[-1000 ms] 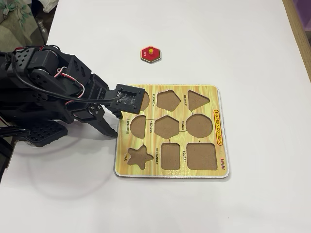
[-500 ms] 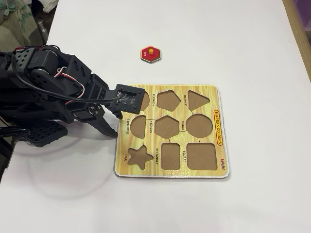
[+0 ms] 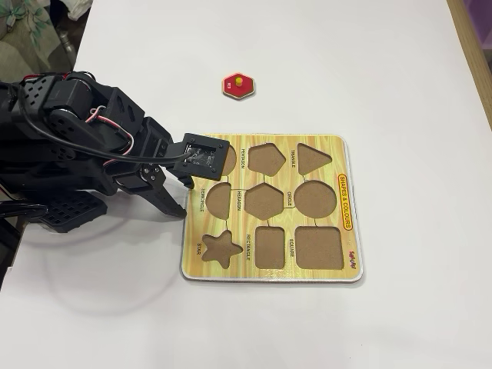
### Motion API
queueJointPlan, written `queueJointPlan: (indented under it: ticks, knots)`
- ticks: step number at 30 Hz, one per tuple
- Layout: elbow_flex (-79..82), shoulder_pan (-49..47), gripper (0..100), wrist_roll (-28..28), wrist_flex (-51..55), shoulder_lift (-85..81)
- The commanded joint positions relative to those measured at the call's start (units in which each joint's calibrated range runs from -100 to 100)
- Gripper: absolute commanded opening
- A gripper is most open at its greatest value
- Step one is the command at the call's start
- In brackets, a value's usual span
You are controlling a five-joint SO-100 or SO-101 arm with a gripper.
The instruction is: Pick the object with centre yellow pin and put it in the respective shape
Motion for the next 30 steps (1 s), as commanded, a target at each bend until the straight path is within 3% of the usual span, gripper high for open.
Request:
queueJointPlan:
  ticks: [1, 19, 30]
  knots:
    - [0.45, -0.49, 18, 0.15, 0.81, -0.16]
    - [-0.09, -0.3, 18, -0.48, 0.38, 0.93]
    - [-24.1, -1.08, 18, -0.06, 1.42, 23.1]
